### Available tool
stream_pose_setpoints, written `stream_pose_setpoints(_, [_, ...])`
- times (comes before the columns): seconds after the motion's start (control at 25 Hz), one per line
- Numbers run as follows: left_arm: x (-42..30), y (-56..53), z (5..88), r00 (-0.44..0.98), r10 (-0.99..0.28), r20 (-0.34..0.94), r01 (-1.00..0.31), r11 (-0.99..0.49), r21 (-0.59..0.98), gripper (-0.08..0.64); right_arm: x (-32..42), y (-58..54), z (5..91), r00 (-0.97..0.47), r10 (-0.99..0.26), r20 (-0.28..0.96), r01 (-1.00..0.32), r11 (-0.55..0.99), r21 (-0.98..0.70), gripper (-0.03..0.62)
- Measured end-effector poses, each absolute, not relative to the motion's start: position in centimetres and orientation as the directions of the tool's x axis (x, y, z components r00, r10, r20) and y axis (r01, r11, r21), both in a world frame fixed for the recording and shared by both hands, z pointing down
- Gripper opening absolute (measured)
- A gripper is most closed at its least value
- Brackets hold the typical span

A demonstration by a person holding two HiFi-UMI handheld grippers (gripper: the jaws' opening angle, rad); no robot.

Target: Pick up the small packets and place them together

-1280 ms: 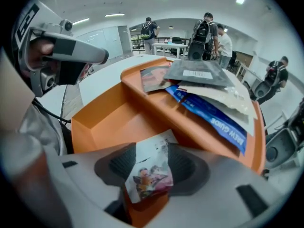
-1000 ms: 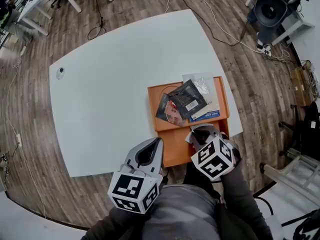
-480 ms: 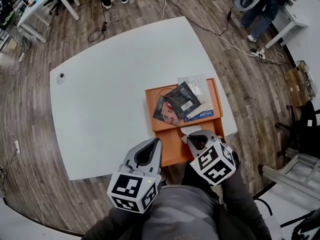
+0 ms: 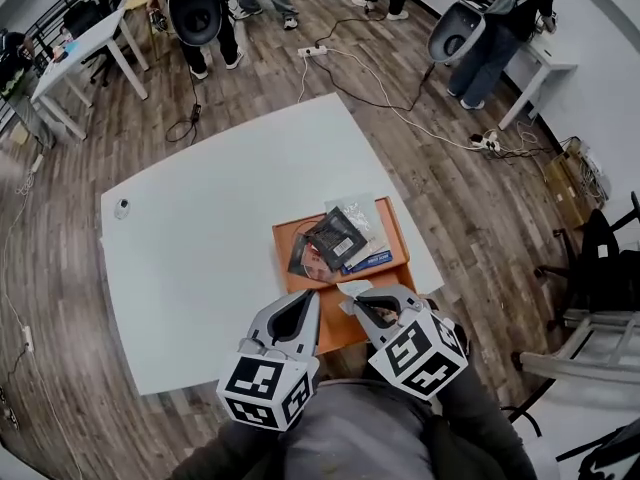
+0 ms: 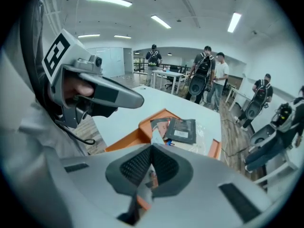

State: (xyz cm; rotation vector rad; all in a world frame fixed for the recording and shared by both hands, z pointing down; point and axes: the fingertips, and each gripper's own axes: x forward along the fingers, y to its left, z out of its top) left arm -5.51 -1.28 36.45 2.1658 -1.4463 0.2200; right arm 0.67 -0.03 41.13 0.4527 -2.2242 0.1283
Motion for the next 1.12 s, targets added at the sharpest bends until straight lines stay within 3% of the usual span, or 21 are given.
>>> stream_pose_setpoints(0.56, [-7.7, -3.9, 34.3, 0.374, -0.853, 0.362, -0.916, -0.279, 0.289, -0.003, 0.8, -9.1, 36.0, -0.541, -0.514, 0.666, -0.471, 0.841, 0.266, 0.009])
stream_pose_setpoints(0.96, [-13.5, -3.0, 37.2, 0.249, -0.876, 0.413, -0.938, -0.112, 0.329, -0.003, -4.4, -11.7, 42.6, -0.523, -0.419, 0.743, -0.419, 0.885, 0.204, 0.014])
stream_pose_setpoints(1.12, [-14.8, -2.2, 37.8, 0.216, -0.878, 0.428, -0.938, -0.064, 0.341, -0.003, -5.7, -11.1, 43.7, -0.531, -0.371, 0.762, -0.386, 0.906, 0.172, 0.078])
